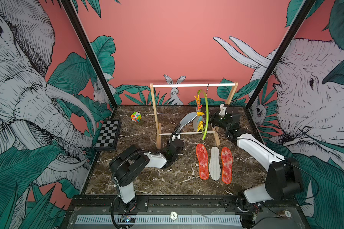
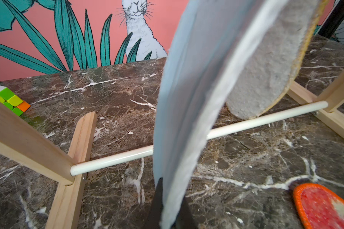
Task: Take the shoe insoles off the hanger
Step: Open the clamp at the hanger, then place the insole at the center of the board.
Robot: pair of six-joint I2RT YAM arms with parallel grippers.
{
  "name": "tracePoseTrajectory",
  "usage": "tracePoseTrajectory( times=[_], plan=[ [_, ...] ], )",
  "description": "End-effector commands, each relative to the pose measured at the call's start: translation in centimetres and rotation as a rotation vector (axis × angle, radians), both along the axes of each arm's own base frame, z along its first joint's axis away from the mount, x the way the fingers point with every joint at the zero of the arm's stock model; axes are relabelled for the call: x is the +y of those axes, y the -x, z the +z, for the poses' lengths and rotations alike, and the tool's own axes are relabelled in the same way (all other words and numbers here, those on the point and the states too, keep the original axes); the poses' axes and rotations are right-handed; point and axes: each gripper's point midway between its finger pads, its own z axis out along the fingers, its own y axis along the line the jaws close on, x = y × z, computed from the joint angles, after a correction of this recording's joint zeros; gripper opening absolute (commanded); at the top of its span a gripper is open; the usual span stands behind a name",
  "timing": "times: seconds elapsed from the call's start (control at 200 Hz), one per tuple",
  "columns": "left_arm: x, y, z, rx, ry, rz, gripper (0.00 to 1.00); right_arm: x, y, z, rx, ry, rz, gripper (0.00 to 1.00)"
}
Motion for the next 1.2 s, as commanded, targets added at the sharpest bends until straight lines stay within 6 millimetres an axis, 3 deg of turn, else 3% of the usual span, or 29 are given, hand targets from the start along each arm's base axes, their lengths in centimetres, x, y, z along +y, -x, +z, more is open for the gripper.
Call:
tracePoseTrajectory(
  times=[0.0, 0.38, 0.73, 0.985, 1.195],
  plan=[
    [1.1, 0.1, 1.2, -0.016, 0.026, 0.035, 0.00, 0.7, -0.3, 1.3, -0.042, -0.007, 0.022, 0.17],
    [1.9, 0.7, 1.2, -0.014, 0.032, 0.043, 0.00, 0.4, 0.3, 1.3, -0.053, 0.024, 0.019, 0.41],
    [1.6, 1.9, 2.4, -0.002, 0.017, -0.045, 0.00, -1.2, 2.3, 2.9, -0.086, 0.101, -0.019, 0.69],
    [0.2, 3.5, 4.2, 0.022, -0.013, -0.197, 0.00, -3.9, 4.7, 2.6, -0.038, 0.173, -0.100, 0.72],
    [0.1, 4.8, 5.9, 0.022, -0.026, -0.274, 0.00, -6.3, 7.1, 2.1, -0.027, 0.184, -0.158, 0.72]
  ],
)
